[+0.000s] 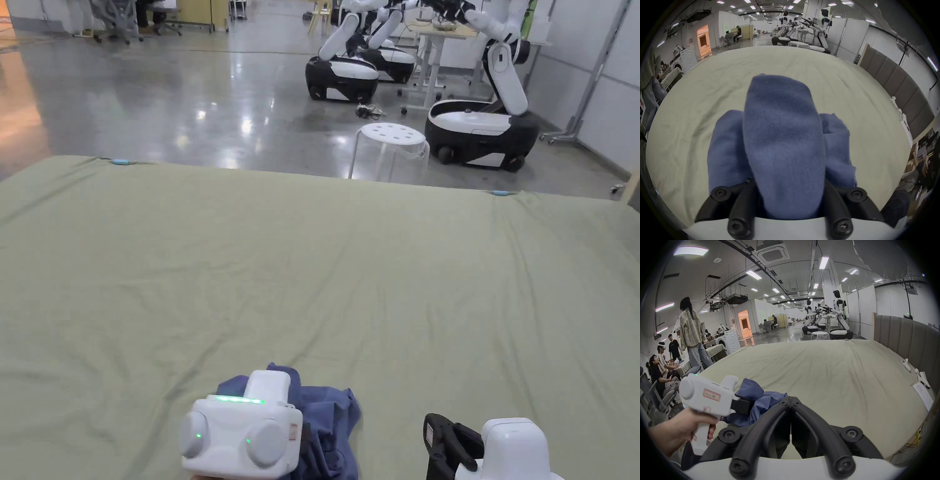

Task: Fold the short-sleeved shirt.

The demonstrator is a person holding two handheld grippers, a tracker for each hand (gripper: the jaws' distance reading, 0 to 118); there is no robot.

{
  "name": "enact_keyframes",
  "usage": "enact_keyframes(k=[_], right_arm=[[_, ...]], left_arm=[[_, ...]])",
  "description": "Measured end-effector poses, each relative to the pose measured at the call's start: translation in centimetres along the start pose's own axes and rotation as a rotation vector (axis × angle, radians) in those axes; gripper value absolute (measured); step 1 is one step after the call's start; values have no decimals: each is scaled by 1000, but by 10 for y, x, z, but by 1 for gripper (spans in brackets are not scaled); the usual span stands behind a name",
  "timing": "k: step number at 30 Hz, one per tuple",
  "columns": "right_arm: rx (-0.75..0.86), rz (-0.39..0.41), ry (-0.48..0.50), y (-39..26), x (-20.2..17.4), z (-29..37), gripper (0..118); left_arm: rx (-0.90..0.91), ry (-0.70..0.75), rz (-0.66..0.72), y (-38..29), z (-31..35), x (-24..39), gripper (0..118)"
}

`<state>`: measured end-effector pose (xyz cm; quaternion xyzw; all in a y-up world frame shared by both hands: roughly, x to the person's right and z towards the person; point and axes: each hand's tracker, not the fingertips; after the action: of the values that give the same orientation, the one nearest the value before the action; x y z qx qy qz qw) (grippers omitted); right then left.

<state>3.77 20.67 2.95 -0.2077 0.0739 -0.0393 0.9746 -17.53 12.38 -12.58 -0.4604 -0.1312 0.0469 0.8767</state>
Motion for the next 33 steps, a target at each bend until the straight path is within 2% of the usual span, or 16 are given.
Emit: enact_keyframes(k=[2, 7, 10, 12, 13, 14, 15, 18, 20, 21, 23, 26, 28, 30, 31, 33], right_arm=[[7, -7, 4, -1, 3, 1, 1], [10, -32, 9, -4, 7, 0, 1], [4, -44, 9, -6, 9, -1, 1], [-2, -42, 10, -6, 9, -2, 1], [-5, -39, 12, -7, 8, -3, 1], [-8, -35, 13, -6, 7, -3, 1], [-10, -31, 13, -6, 7, -4, 1], [-30, -28, 17, -4, 4, -8, 1], [-55, -8, 31, -1, -1, -13, 1], [-67, 10, 37, 0, -4, -17, 1], [-98, 42, 69, 2, -12, -30, 1], [-186, 65, 142, 0, -28, -65, 1], [-228, 23, 206, -7, -37, -95, 1], [-272, -20, 238, -15, -42, -123, 1], [-287, -25, 239, -20, -42, -133, 1], [-337, -38, 277, -31, -39, -148, 1]], left_arm=[[8, -199, 70, 8, 27, -13, 77], [190, -264, 165, 5, 101, -46, 77], [230, -260, 331, -2, 110, -84, 77], [194, -285, 396, -1, 94, -88, 69], [151, -303, 377, -2, 83, -83, 56], [103, -326, 337, -4, 70, -67, 32], [80, -358, 309, -4, 58, -47, 24], [-25, -491, 280, -11, 13, 2, 24], [-98, -450, 258, -15, -22, 22, 24], [-93, -488, 297, -16, -30, 16, 21], [-103, -550, 435, -9, -20, -6, 19], [29, -524, 265, 1, 38, -32, 19], [106, -498, 239, 8, 73, -61, 39], [150, -458, 261, 11, 96, -97, 73], [163, -435, 290, 11, 104, -116, 83], [195, -409, 323, 7, 109, -150, 85]])
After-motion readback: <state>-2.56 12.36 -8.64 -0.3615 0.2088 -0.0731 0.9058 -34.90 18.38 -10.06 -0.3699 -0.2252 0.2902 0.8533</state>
